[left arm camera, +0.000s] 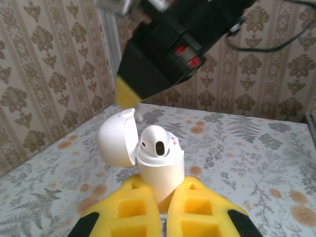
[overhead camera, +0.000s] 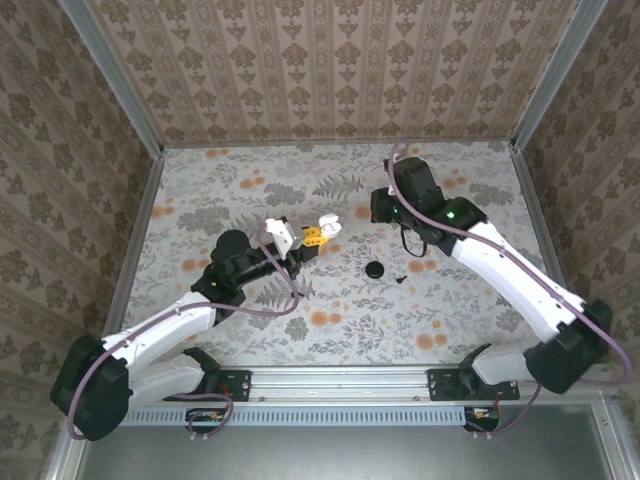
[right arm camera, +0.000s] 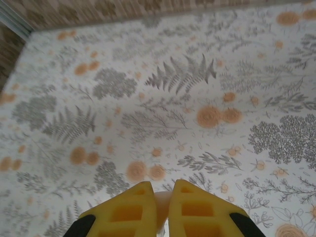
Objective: Insert the wireless bluetooth earbuds into the charging case
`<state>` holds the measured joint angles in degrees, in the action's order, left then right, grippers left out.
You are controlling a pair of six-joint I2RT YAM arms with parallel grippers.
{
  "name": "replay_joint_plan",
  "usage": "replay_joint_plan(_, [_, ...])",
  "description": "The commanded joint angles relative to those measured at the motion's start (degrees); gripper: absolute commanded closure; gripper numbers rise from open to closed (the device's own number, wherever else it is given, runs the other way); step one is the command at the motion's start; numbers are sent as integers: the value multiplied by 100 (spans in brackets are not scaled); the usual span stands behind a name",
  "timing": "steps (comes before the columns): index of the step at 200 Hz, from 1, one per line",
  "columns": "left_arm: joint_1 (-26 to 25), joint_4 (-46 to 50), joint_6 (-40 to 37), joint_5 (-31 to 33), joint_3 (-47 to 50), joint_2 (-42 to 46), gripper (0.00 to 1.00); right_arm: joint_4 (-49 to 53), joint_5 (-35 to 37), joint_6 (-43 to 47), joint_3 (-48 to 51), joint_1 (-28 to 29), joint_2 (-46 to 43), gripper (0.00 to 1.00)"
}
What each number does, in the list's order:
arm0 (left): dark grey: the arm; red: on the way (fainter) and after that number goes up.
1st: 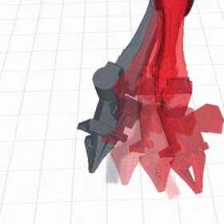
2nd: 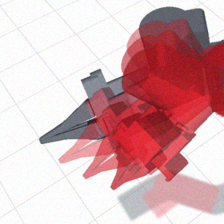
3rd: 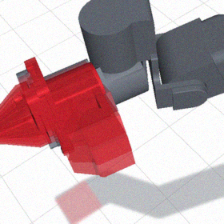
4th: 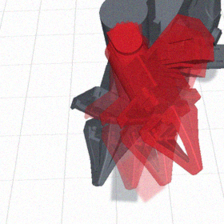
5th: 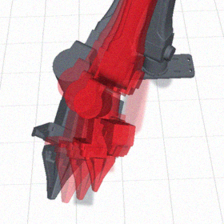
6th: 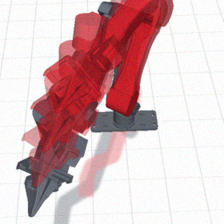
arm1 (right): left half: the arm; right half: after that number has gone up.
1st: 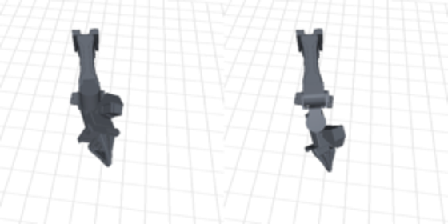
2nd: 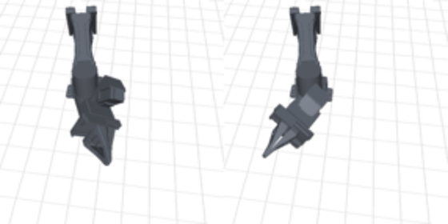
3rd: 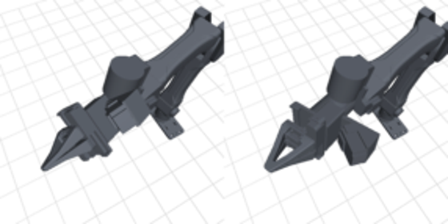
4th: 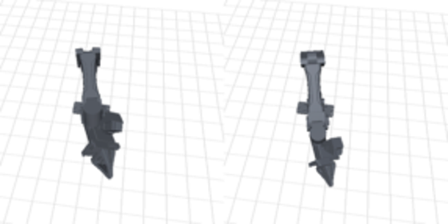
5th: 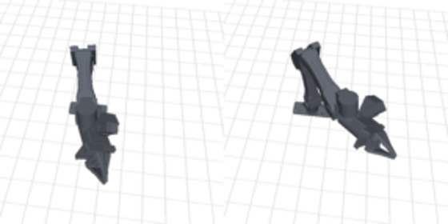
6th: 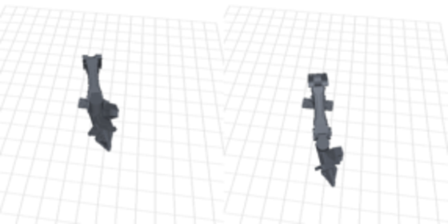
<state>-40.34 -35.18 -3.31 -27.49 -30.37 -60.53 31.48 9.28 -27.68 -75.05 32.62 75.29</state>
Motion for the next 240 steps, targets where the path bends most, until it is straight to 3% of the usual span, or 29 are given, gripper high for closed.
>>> replay_joint_plan(1, [-126,-387,-180,431,-19,87,100,-446,329,-327,259,180,-468,94])
replay_joint_plan(108, [-369,-619,-192,568,84,76,100,-575,317,-667,80,1228,-750,95])
replay_joint_plan(240, [-378,-574,-179,657,101,103,100,-1104,533,-563,242,1679,-686,96])
